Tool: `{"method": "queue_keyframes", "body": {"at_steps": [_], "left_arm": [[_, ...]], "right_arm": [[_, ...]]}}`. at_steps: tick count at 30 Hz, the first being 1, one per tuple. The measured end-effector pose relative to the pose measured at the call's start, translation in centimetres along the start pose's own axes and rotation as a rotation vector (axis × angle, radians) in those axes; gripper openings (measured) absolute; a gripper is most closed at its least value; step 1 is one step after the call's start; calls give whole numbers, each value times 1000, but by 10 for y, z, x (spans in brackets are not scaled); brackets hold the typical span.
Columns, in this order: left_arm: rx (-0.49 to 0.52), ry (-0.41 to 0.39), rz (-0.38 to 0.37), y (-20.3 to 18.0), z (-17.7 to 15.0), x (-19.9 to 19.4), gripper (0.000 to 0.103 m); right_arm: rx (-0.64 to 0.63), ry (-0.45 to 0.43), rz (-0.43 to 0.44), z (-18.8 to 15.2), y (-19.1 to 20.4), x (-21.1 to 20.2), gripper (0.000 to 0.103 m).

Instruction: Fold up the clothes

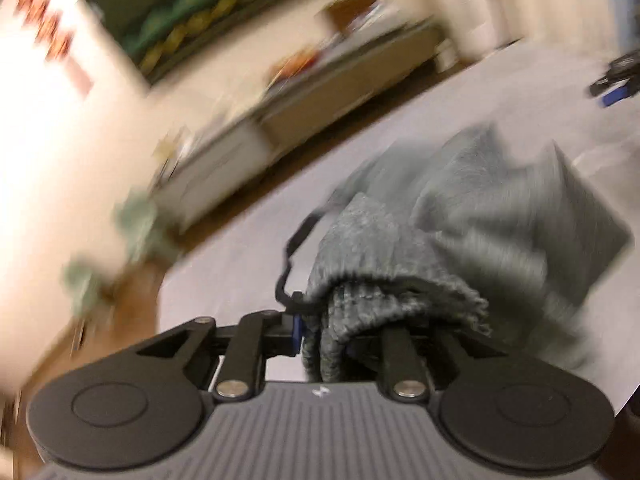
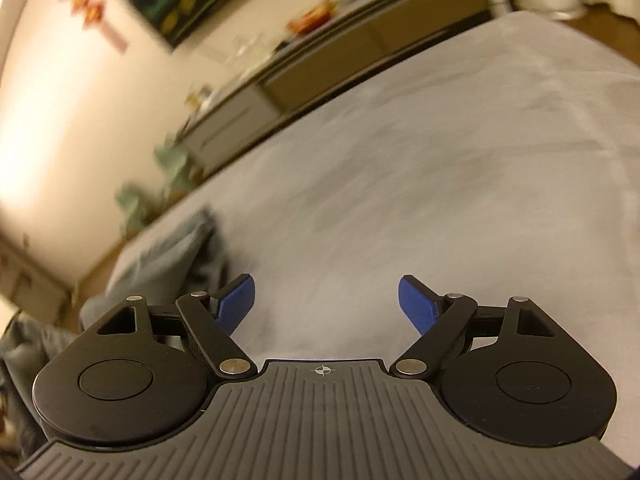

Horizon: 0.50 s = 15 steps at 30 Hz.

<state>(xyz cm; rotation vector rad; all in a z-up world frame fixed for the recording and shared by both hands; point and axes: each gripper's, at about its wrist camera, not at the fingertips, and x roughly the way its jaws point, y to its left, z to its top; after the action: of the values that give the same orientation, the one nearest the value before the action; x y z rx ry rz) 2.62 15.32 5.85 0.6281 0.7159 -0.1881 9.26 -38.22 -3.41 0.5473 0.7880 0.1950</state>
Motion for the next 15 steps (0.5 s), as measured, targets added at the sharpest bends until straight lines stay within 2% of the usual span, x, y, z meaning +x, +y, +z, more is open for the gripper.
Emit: {"method": "queue_keyframes", "body": {"at_steps": [2, 4, 6, 9, 12, 14, 15], "left_arm": [[-47, 15, -19, 11, -22, 4, 33], [-94, -7, -43, 16, -37, 7, 55], [-127, -53, -48, 24, -43, 9, 61], [-200, -101, -75, 32, -41, 13, 64], [-259, -111, -111, 46, -49, 9, 74], [-274, -101, -132, 54, -58, 8, 85], [-269, -75, -129, 53, -60, 19, 95]], "right_arm": [[-48, 46, 16, -8, 28, 23, 84], [-69, 83, 56, -16, 54, 47, 84], [-71, 112, 94, -21, 77, 69, 84], [-59, 128, 95, -18, 106, 106, 88], [-56, 142, 88, -13, 135, 143, 89], [-93, 151, 62, -14, 151, 169, 88], [-121, 161, 47, -14, 158, 180, 83]]}}
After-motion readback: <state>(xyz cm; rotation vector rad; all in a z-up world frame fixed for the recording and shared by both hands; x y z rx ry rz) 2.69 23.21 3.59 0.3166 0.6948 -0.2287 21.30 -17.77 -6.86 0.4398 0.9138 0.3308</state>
